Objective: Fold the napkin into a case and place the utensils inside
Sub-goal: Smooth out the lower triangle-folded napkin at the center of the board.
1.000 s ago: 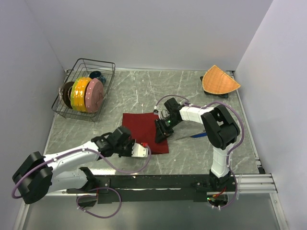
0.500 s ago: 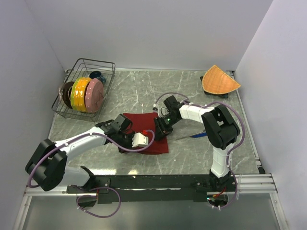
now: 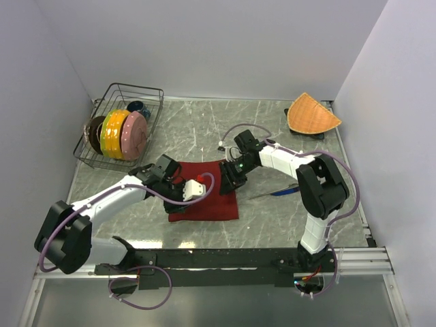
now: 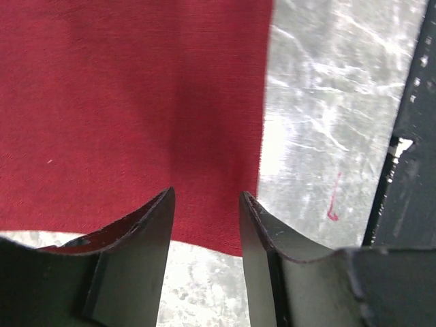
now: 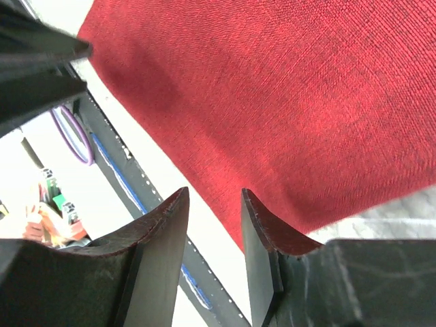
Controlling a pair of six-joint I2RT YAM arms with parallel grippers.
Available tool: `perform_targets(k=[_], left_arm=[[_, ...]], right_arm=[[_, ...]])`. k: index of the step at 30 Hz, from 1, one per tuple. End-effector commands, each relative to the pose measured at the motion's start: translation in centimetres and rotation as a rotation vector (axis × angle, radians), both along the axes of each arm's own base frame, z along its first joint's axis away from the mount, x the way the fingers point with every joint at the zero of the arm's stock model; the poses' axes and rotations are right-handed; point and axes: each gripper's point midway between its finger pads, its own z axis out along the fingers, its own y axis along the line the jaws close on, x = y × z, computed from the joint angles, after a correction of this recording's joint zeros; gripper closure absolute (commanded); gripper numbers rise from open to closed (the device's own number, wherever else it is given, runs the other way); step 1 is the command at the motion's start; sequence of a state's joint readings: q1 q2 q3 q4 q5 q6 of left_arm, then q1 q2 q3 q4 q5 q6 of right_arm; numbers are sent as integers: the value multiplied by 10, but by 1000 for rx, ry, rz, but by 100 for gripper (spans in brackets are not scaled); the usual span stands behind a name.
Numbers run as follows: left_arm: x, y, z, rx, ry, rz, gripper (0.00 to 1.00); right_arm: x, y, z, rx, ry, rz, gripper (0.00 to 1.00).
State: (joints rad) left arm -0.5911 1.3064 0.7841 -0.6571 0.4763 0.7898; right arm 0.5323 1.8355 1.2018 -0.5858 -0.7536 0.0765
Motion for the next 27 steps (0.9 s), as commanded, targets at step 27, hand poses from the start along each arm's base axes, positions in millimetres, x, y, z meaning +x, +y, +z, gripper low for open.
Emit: perform_targets(k=[27], left_arm=[[26,18,-41,148,12,95,53]], right_arm=[[-5,-38,-46,-146,69,-65,60]])
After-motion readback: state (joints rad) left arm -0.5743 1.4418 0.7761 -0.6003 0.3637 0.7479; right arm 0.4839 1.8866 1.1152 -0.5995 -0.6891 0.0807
